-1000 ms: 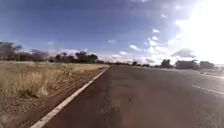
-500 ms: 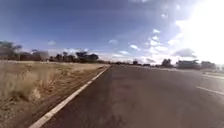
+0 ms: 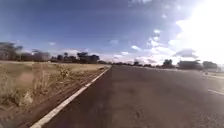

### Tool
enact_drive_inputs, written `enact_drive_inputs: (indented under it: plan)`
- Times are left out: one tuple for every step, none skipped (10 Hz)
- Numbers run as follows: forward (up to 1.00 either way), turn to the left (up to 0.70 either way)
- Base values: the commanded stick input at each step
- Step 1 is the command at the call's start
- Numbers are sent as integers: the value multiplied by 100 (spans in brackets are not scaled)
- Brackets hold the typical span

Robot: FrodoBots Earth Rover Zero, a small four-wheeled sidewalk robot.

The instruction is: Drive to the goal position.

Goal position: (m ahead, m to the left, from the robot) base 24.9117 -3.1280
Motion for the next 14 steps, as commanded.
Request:
enact_drive_inputs:
  plan:
    - [50, 0]
    - [50, 0]
    - [50, 0]
    - [50, 0]
    - [50, 0]
    - [50, 0]
    - [50, 0]
    - [50, 0]
    - [50, 0]
    - [50, 0]
    - [50, 0]
    - [50, 0]
    - [50, 0]
    - [50, 0]
